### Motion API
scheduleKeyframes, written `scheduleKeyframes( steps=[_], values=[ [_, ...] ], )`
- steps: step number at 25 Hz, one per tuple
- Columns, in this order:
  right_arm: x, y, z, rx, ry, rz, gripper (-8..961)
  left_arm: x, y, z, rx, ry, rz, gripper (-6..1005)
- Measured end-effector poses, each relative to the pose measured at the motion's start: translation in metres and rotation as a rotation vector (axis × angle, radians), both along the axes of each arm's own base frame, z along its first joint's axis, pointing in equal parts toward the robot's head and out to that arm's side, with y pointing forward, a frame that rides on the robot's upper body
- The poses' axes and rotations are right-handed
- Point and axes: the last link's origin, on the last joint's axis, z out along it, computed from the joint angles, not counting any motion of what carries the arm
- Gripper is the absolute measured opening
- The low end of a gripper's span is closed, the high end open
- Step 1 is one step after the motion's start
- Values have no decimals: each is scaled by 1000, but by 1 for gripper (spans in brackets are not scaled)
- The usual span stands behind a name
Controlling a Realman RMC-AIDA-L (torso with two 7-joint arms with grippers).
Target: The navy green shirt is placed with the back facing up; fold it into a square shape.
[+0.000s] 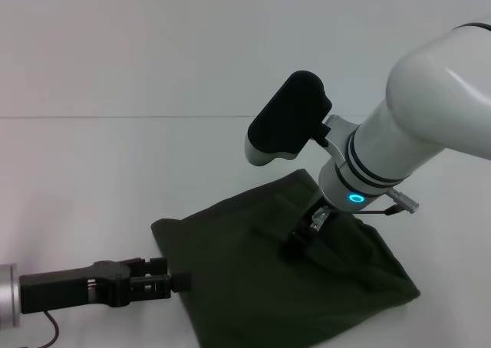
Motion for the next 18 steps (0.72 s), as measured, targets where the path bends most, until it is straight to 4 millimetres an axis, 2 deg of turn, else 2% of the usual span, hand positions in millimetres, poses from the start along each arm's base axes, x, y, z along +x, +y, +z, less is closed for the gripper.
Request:
scheduleKeyframes(
  steps=[7,18],
  values=[
    [1,-1,-1,-6,-5,0,887,0,0,0,-1,0,-1,941],
    [3,0,-2,-1,-10,-2,444,1,0,-1,-2,-2,-3,939]
  ],
)
